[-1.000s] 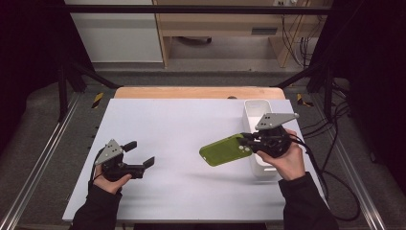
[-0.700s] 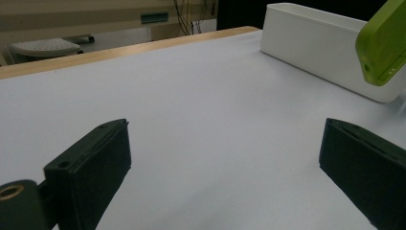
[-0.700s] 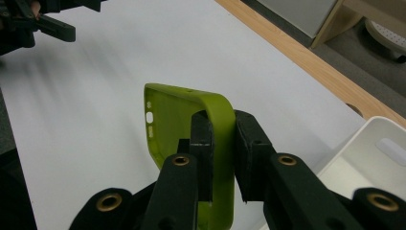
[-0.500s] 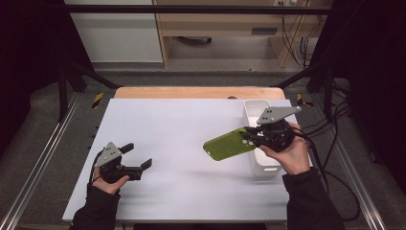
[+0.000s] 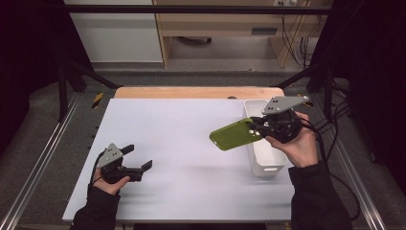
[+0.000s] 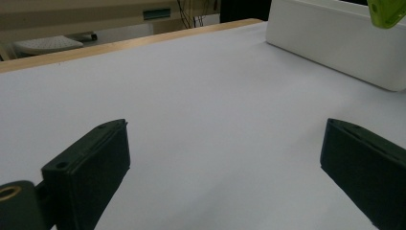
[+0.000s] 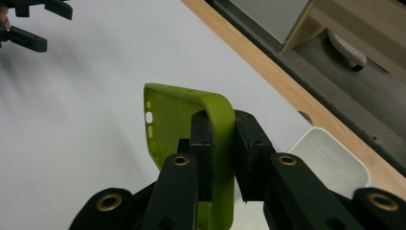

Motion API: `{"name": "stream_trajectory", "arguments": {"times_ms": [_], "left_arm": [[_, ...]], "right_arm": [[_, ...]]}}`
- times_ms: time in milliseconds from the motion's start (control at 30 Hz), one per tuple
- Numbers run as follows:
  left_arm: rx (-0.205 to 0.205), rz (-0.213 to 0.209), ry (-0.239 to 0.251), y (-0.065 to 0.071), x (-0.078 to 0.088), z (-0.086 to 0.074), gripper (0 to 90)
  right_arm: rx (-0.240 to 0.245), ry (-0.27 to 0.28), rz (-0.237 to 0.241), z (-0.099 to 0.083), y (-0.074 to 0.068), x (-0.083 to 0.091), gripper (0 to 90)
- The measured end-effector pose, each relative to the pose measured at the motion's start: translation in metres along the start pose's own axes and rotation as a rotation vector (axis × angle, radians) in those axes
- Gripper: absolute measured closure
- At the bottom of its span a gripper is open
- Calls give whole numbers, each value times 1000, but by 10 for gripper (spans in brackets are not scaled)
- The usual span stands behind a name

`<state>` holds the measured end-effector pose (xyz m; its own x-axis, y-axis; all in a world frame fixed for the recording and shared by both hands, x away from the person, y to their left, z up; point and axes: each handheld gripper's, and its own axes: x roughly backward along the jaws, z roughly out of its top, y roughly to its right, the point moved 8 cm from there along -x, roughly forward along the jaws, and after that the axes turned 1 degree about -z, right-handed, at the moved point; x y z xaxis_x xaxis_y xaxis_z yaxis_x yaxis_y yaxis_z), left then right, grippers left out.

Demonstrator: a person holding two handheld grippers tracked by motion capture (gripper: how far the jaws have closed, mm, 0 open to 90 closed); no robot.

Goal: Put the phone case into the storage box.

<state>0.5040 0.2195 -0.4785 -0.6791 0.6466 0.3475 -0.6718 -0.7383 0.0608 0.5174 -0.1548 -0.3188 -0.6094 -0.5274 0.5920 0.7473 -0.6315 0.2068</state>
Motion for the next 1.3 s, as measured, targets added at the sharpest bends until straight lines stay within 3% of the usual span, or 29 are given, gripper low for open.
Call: {"name": "stream_trajectory", "arguments": {"times_ms": [800, 1300], "left_arm": [[-9, -4, -3, 1, -1, -1, 24], [-15, -8, -8, 1, -2, -2, 24]], "right_arm": [[19, 18, -158, 21, 39, 25, 795], [32, -6, -250, 21, 61, 24, 795]]}}
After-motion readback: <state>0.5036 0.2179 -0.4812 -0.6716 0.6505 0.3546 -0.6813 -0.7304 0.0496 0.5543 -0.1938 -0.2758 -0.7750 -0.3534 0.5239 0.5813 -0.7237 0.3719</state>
